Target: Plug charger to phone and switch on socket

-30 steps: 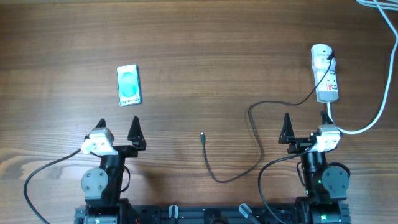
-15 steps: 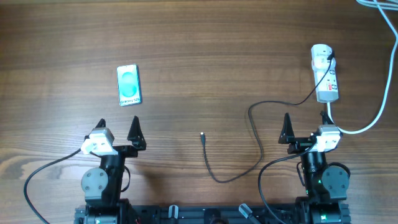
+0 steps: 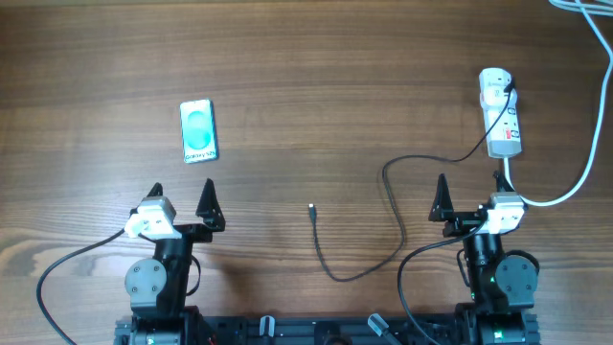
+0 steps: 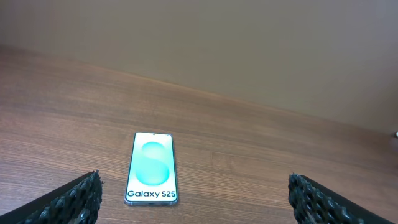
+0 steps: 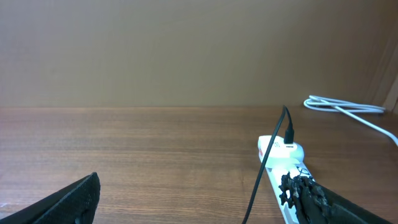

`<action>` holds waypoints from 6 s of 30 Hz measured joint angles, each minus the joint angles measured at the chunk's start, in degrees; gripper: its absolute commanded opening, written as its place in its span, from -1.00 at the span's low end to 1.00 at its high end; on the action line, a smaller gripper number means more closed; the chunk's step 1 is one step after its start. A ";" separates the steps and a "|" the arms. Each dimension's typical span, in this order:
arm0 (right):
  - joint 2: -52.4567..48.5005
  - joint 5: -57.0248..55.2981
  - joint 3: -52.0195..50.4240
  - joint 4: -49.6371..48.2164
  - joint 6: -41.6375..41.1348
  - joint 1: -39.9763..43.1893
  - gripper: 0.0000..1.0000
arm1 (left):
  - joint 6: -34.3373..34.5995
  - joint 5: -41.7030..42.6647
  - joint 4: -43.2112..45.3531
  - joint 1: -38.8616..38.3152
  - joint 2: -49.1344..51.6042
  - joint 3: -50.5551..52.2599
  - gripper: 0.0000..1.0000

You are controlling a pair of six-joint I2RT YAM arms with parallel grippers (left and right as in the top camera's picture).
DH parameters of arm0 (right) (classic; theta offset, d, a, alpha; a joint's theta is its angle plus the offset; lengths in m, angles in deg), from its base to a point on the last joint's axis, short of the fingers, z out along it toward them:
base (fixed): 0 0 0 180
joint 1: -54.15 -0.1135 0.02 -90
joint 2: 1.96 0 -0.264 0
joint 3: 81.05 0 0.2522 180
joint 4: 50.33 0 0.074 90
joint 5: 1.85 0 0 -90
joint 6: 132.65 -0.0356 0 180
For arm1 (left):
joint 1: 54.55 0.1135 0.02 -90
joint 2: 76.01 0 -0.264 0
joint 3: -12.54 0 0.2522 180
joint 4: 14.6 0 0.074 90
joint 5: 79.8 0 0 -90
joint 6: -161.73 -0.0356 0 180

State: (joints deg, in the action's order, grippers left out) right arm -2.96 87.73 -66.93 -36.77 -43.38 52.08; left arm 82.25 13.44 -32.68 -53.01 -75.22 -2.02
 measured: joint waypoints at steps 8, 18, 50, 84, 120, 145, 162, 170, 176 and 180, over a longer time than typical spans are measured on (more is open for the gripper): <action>0.00 0.00 0.00 0.00 0.00 0.00 1.00 | 0.00 -0.02 0.00 0.00 0.00 0.00 1.00; 0.00 0.00 0.00 0.00 0.00 0.00 1.00 | 0.00 0.00 0.00 0.00 0.00 0.00 1.00; 0.00 0.02 0.00 0.00 0.00 0.00 0.99 | 2.84 11.41 7.56 0.00 -0.02 0.07 1.00; 0.11 0.02 0.00 0.02 0.00 0.00 1.00 | -5.22 16.98 -79.10 0.00 75.84 -113.37 1.00; 0.11 0.02 0.00 0.02 0.00 0.00 0.99 | -5.99 13.70 -77.64 -0.07 114.64 -114.07 1.00; 0.11 0.02 0.00 0.04 0.00 0.00 1.00 | -4.00 11.13 -49.03 -0.07 116.43 -89.35 1.00; 0.11 0.02 0.00 0.02 0.00 0.00 0.99 | -4.00 10.10 -34.12 -0.07 116.43 -80.52 1.00; 0.11 0.02 0.00 0.02 0.00 0.00 1.00 | -4.02 9.18 -32.57 -0.07 116.08 -79.23 1.00; 0.11 0.02 0.00 0.02 0.00 0.00 0.99 | -4.02 8.72 -32.22 -0.07 114.95 -77.40 1.00; 0.11 0.02 0.00 0.02 0.00 0.00 0.99 | -4.02 8.55 -31.36 -0.07 114.79 -77.05 1.00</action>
State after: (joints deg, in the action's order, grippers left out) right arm -2.85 87.75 -66.93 -36.75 -43.38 52.08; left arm 78.23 21.99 -64.04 -53.07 39.58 -79.06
